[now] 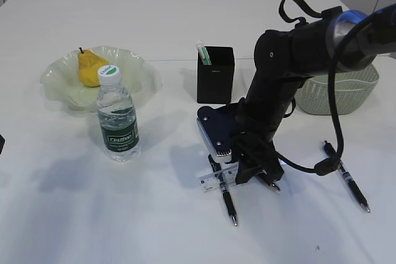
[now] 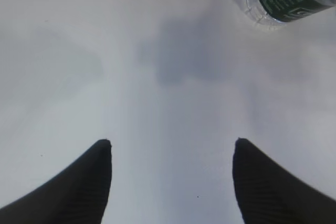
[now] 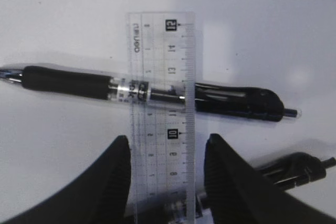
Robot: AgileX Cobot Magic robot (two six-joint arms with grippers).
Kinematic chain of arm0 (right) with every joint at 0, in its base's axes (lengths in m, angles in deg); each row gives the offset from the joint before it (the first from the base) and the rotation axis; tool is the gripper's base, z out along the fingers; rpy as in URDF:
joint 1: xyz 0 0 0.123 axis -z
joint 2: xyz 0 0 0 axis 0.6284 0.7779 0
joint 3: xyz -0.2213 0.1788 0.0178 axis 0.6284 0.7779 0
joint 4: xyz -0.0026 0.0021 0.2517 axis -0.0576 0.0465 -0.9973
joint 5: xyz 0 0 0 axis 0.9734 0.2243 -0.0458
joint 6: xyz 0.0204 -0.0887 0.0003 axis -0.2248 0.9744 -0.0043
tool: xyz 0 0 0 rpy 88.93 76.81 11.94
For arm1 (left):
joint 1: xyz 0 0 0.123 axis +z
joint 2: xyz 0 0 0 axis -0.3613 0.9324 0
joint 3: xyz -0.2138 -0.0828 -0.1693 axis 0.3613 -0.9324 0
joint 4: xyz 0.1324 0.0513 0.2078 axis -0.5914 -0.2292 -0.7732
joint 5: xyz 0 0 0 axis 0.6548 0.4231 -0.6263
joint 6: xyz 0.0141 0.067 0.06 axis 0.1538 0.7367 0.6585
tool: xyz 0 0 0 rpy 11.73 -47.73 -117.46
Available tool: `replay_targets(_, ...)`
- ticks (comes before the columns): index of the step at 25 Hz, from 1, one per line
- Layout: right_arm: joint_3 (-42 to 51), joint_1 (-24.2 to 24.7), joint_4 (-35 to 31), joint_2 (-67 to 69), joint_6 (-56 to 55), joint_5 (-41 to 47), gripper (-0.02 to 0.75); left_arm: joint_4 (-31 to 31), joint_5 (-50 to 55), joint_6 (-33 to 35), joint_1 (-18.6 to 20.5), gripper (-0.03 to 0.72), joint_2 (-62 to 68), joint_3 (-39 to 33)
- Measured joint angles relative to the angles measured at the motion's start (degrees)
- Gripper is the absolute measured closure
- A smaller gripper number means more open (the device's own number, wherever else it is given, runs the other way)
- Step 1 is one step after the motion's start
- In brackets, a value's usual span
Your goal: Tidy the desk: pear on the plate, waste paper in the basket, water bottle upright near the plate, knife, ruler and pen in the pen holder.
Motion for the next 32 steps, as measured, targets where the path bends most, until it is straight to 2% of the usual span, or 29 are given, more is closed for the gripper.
replay_targets(32, -0.24, 0.0, 0.61, 1.85, -0.83, -0.9, 0.372, -0.03, -0.43, 0.0, 0.0, 0.178, 0.0, 0.0)
